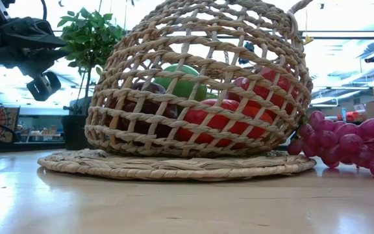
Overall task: Build produce basket
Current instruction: Put the violet grapes into the brown basket
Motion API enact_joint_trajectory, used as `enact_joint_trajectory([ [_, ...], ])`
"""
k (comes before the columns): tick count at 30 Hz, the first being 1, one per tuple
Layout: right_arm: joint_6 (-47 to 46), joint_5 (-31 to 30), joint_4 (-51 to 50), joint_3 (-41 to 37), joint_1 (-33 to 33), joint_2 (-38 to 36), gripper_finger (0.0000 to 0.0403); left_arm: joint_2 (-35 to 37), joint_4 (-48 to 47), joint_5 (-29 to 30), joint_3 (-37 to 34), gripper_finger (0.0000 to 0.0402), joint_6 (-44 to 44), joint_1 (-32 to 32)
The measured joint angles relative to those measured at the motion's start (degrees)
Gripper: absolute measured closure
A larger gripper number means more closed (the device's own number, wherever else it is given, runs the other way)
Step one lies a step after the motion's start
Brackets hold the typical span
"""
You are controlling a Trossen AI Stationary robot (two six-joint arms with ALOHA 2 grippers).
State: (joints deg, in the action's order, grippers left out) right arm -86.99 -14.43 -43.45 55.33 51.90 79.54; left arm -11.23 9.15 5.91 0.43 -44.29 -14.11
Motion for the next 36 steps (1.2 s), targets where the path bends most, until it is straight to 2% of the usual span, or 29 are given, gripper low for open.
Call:
enact_joint_trajectory([
  [3, -1.99, -6.14, 4.42, -2.07, 1.26, 2.06, 0.0054, 0.00, 0.00, -0.01, 0.00, 0.0339, -0.03, 0.00],
  [8, -4.48, -14.03, 4.59, -4.23, 2.33, 6.82, 0.0055, -0.01, 0.00, -0.02, 0.00, 0.0338, 0.02, 0.00],
  [13, -3.21, -14.55, 5.28, -4.63, 0.27, 11.62, 0.0055, 0.00, 0.00, -0.02, 0.01, 0.0339, -0.02, 0.01],
  [17, -2.74, -12.97, 8.45, -4.62, -1.90, 12.35, 0.0055, 0.00, 0.00, -0.01, 0.01, 0.0338, -0.01, 0.00],
  [21, -1.27, -15.93, 9.52, -4.58, -2.45, 11.85, 0.0051, 0.00, 0.00, -0.02, 0.00, 0.0340, -0.03, 0.00],
  [28, -1.52, -17.35, 9.54, -4.57, -4.21, 12.34, 0.0029, 0.00, 0.00, -0.01, 0.01, 0.0343, -0.01, 0.00],
  [32, -1.27, -21.08, 9.50, -4.54, -6.16, 14.52, 0.0025, -0.02, 0.00, 0.00, 0.00, 0.0339, -0.02, 0.00],
  [36, -0.87, -22.01, 10.53, -4.57, -8.21, 18.04, 0.0027, 0.00, 0.00, 0.00, 0.02, 0.0341, 0.00, 0.02],
])
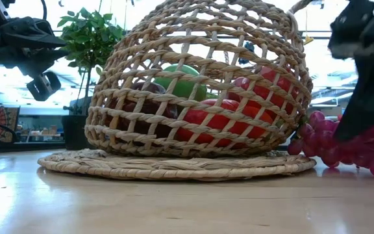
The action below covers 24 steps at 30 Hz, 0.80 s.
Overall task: Build produce basket
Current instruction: Put the violet grapes into the brown basket
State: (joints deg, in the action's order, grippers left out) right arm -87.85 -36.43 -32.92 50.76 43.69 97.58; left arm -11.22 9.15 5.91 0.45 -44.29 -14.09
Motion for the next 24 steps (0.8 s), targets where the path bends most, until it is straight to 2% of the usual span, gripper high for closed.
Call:
enact_joint_trajectory([
  [6, 1.04, 0.44, 3.76, 0.00, -1.83, 4.64, 0.0027, 0.00, 0.00, 0.00, -0.02, 0.0346, 0.01, -0.01],
  [12, 1.05, 1.96, 4.43, 0.02, -2.89, 5.52, 0.0035, 0.00, 0.00, -0.02, -0.02, 0.0341, 0.00, -0.02],
  [17, 2.53, 5.18, 3.35, 0.04, -3.94, 5.05, 0.0075, -0.01, 0.00, -0.01, -0.01, 0.0342, 0.02, -0.02],
  [24, 3.45, 10.64, 0.29, 0.04, -4.60, 3.21, 0.0162, 0.00, 0.00, -0.01, 0.00, 0.0344, 0.01, 0.00],
])
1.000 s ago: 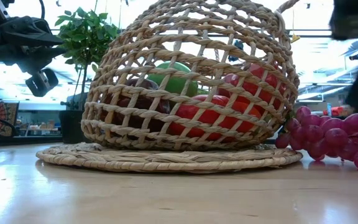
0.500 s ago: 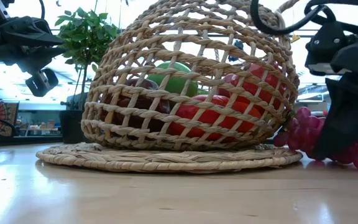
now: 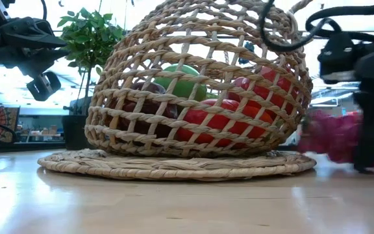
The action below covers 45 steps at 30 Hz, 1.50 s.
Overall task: Build produce basket
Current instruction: Put the violet grapes into the brown basket
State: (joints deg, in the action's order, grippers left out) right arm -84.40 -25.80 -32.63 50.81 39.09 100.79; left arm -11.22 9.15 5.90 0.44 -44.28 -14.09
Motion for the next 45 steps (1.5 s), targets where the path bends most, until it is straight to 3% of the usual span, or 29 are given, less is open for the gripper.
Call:
enact_joint_trajectory([
  [6, -0.11, 4.94, -9.42, -0.09, 0.13, -5.24, 0.0206, 0.00, 0.00, -0.01, -0.02, 0.0339, -0.01, 0.00],
  [14, -4.22, 12.63, -28.42, -0.09, 0.15, -14.76, 0.0210, 0.00, 0.00, 0.01, 0.00, 0.0343, -0.03, -0.02],
  [17, -6.35, 12.96, -33.86, -0.09, 0.15, -18.54, 0.0210, 0.00, 0.00, 0.01, -0.02, 0.0344, -0.03, 0.00],
  [21, -6.54, 10.83, -38.26, -0.09, -0.22, -23.39, 0.0210, -0.01, 0.00, 0.00, -0.02, 0.0340, -0.03, -0.02],
  [26, -0.45, 8.50, -45.26, -0.04, -2.01, -28.33, 0.0210, 0.00, 0.00, 0.01, 0.01, 0.0340, -0.01, 0.00],
  [33, -0.05, 6.71, -58.07, -0.06, -8.66, -32.95, 0.0210, 0.00, 0.00, 0.00, 0.00, 0.0343, -0.03, -0.01],
  [39, 0.46, 0.57, -57.28, -0.15, -16.38, -35.39, 0.0210, -0.01, 0.00, 0.00, 0.00, 0.0339, -0.01, -0.01],
  [45, 9.39, -3.66, -57.23, -0.15, -24.05, -36.81, 0.0210, -0.02, 0.00, -0.01, 0.00, 0.0344, 0.01, 0.00],
])
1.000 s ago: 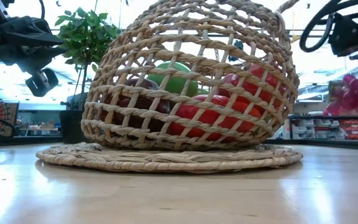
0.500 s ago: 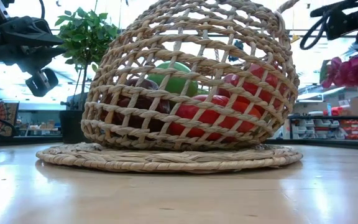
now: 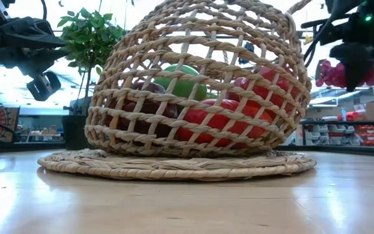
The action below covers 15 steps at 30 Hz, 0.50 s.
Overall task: Build produce basket
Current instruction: Put the violet grapes into the brown basket
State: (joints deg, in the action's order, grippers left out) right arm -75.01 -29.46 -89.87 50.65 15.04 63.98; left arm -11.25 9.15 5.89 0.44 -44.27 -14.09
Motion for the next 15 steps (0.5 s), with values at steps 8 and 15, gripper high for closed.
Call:
enact_joint_trajectory([
  [8, 5.87, -7.26, -0.15, 0.00, -8.62, -1.53, 0.0210, 0.00, 0.00, 0.00, 0.00, 0.0339, -0.02, -0.01],
  [15, 12.17, -12.22, 2.11, -0.04, -15.64, -2.85, 0.0209, 0.00, 0.00, 0.01, 0.00, 0.0344, -0.02, -0.01],
])
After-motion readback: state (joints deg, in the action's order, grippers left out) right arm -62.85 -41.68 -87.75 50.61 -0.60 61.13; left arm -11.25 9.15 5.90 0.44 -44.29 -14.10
